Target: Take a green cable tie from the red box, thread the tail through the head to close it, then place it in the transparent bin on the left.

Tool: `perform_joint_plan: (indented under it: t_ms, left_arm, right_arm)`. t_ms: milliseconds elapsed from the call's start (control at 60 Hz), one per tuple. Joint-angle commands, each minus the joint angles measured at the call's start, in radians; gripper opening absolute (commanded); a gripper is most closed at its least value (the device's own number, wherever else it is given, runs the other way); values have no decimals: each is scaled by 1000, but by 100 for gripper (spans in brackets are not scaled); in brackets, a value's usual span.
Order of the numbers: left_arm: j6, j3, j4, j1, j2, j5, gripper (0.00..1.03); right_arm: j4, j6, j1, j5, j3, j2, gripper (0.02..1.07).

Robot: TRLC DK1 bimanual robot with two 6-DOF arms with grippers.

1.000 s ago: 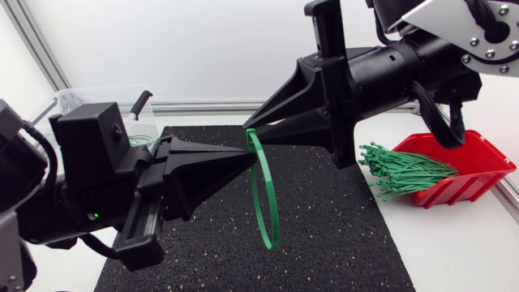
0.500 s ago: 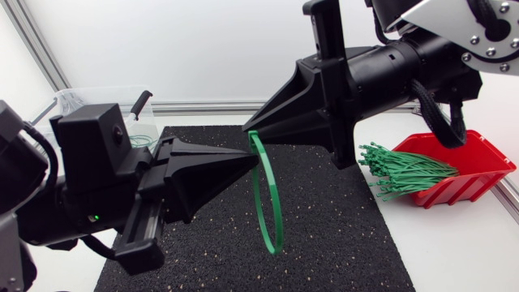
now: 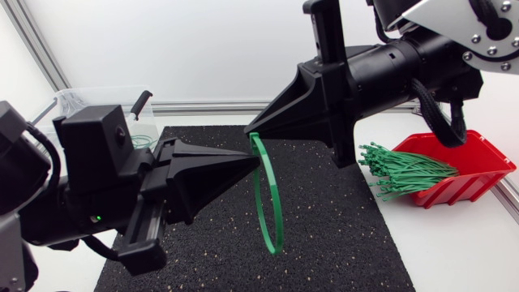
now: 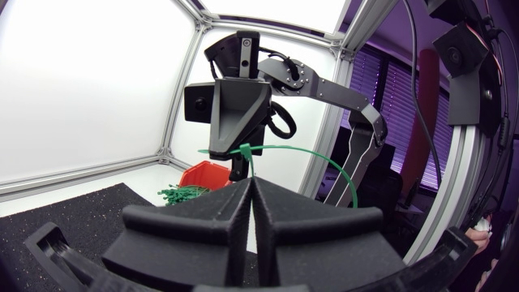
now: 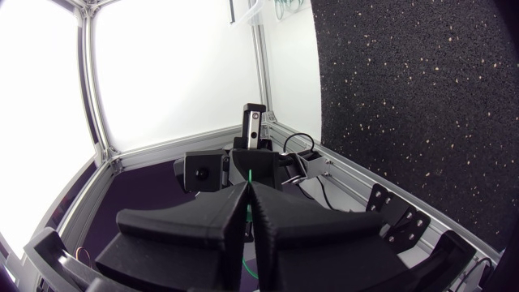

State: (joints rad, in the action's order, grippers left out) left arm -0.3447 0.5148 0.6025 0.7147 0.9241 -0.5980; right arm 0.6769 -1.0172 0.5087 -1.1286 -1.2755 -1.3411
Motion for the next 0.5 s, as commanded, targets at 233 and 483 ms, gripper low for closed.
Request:
perform_joint_plan:
  t_ms: [233, 483]
  left_arm:
    - [33, -18, -24, 40, -18, 21, 4]
    - [26, 47, -119, 78, -97, 53, 4]
  right_arm:
    - [-2, 51, -24, 13, 38, -15, 8]
    - [-31, 57, -65, 41, 70, -84, 8]
